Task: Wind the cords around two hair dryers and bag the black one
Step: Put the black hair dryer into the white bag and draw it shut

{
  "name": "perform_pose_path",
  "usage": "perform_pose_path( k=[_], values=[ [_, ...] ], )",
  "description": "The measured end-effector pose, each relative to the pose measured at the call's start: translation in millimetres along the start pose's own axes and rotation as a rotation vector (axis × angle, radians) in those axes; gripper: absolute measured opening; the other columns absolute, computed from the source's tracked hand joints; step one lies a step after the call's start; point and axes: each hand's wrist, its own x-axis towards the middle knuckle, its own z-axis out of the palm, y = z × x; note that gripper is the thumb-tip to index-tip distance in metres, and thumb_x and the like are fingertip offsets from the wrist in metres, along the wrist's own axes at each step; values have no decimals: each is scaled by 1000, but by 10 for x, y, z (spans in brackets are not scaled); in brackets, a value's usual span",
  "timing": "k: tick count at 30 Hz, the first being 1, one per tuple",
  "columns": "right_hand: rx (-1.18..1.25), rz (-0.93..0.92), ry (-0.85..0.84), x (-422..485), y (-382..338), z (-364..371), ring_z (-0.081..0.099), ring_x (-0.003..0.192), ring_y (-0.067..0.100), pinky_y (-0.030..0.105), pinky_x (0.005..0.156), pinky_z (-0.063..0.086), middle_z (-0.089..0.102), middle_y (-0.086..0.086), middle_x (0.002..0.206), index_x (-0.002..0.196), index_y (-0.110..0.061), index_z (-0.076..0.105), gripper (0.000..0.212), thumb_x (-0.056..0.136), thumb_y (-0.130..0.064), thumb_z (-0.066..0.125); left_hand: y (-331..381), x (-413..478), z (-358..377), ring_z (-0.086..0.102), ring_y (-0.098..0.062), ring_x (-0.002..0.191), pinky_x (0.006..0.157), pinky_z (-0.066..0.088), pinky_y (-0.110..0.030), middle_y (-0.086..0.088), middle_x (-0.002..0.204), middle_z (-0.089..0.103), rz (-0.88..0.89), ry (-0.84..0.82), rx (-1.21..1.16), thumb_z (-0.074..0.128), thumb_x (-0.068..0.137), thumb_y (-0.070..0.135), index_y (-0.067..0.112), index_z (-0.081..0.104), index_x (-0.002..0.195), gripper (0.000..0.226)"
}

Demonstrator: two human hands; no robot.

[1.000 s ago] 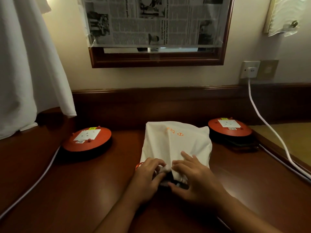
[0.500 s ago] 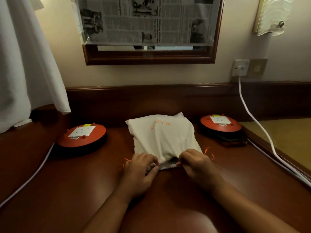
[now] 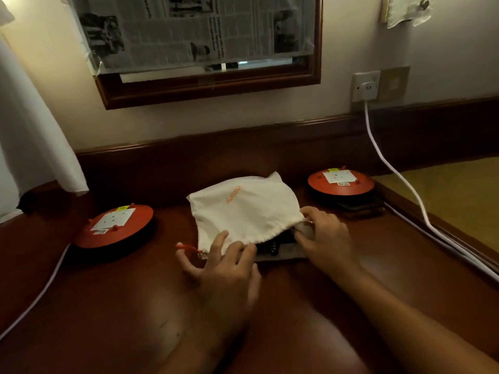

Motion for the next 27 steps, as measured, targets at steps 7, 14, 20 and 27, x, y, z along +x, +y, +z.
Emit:
perform_pose_path(
  k=[7,14,20,27],
  values=[
    [264,-43,129,383,-239,-32,57,63,11,35,51,43,62,-9,70,86,-25,64,10,91,-32,59,-156,-79,-259,61,-19,87,82,33,-45,12,89,67,-101,-42,120,57,81,43,34,70,92,18],
    [340,-10,127,648,-261,-12,54,59,14,36,50,40,56,-7,61,76,-23,55,21,89,-39,53,413,435,305,58,-18,116,99,49,-32,-2,123,64,66,-119,-453,57,97,30,14,66,124,32],
    [544,-38,230,821,-140,35,54,58,13,47,52,45,56,-7,63,81,-25,57,18,94,-37,56,370,1044,560,51,-36,128,103,47,-43,-14,142,48,-238,-540,-255,66,83,48,24,33,145,74],
    [533,-142,409,899,-131,34,57,67,12,39,56,48,60,-7,77,91,-17,61,18,98,-33,60,354,1259,780,53,-33,131,106,47,-44,-9,144,54,-312,-608,-207,65,70,72,20,29,146,99]
  ],
)
